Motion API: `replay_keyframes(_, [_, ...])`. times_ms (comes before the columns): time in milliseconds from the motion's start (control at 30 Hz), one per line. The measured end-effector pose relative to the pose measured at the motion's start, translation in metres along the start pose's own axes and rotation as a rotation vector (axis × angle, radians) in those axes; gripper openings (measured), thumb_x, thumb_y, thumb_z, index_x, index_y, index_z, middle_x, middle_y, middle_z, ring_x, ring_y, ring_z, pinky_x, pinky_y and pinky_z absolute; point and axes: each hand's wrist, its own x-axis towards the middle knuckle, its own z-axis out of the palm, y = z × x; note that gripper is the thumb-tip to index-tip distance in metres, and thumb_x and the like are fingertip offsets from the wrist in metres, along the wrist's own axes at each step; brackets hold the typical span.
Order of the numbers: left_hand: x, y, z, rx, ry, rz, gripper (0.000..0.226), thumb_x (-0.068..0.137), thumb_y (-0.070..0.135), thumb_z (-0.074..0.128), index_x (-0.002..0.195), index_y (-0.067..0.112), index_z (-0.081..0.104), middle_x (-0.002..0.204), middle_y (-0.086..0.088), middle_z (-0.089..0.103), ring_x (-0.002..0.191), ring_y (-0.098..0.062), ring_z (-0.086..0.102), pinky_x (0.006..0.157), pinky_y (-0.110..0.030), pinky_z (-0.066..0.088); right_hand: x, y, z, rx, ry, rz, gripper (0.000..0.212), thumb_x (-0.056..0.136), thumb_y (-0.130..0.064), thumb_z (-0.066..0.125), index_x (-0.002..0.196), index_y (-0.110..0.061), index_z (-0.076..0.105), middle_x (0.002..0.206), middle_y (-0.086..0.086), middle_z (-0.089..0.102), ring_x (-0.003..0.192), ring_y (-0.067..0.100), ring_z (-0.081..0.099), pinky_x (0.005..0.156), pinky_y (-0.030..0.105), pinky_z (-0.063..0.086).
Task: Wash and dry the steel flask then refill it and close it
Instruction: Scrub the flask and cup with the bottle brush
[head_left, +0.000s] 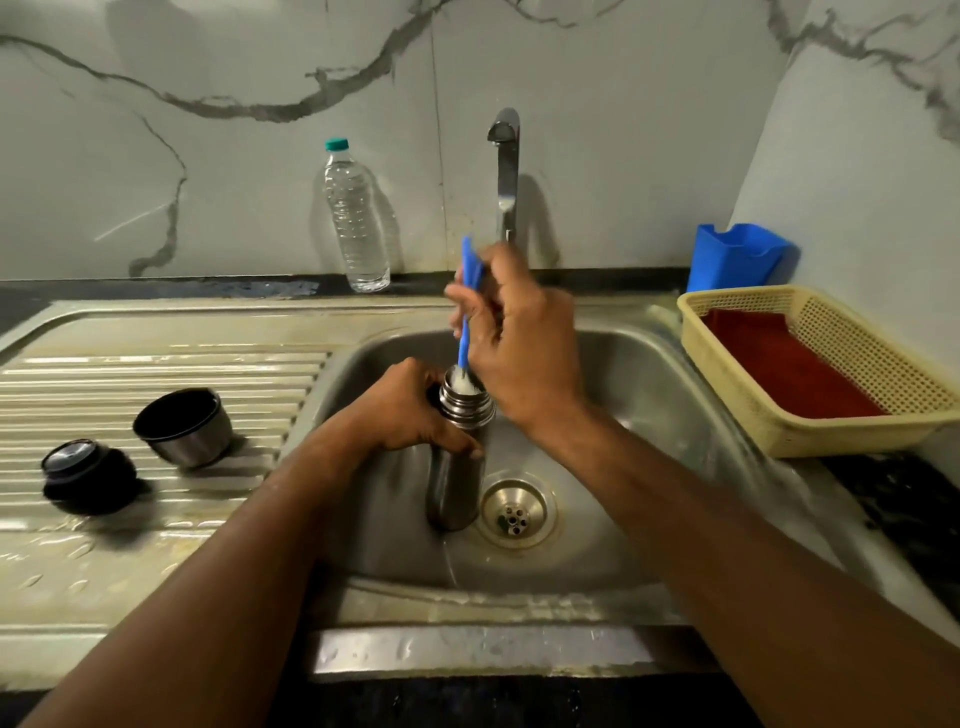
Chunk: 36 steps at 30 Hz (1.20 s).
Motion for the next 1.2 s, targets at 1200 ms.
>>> replay_keyframes(1200, [0.001, -0.003, -0.001, 0.020, 0.015, -0.008, 0.046, 0.052, 0.026, 0.104, 0.091, 0.022, 0.080, 0.087, 0.004, 0.080, 0.084, -0.010, 0.076, 0.079, -0.031, 0.063, -0.004, -0.003, 0.004, -0.099, -0.109, 0.033, 0.024, 0.102, -0.024, 0.062, 0.113, -0.005, 0.054, 0.088, 0.000, 0.074, 0.074, 0.005, 0.073, 0.067, 0.030, 0.064])
